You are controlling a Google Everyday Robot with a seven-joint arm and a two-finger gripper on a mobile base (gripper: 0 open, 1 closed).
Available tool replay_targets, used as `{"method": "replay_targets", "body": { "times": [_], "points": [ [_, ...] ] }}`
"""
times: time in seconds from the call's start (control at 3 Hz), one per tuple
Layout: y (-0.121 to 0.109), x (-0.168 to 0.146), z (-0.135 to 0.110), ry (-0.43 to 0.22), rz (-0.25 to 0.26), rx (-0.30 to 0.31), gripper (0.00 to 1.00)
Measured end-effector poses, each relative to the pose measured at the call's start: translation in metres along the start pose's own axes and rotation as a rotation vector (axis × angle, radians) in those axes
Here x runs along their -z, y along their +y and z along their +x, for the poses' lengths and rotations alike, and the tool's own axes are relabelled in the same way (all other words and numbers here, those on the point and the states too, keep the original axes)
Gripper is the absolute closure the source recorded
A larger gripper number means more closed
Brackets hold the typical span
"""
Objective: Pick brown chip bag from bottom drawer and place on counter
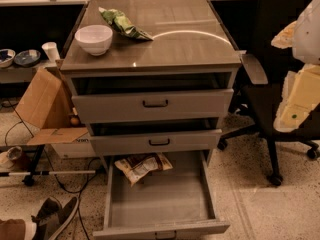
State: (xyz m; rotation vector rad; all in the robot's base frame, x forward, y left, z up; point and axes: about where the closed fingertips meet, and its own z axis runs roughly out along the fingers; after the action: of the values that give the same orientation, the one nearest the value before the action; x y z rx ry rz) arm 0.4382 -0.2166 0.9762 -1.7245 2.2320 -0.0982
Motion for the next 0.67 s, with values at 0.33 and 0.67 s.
{"method": "replay_targets", "body": {
  "times": [0.33,0.67],
  "points": [
    [0.0,0.0,-0.001,-0.002,0.003,-0.001,0.0],
    [-0.004,-0.013,-0.013,-0.044,0.004,-0.077,0.0]
  ]
}}
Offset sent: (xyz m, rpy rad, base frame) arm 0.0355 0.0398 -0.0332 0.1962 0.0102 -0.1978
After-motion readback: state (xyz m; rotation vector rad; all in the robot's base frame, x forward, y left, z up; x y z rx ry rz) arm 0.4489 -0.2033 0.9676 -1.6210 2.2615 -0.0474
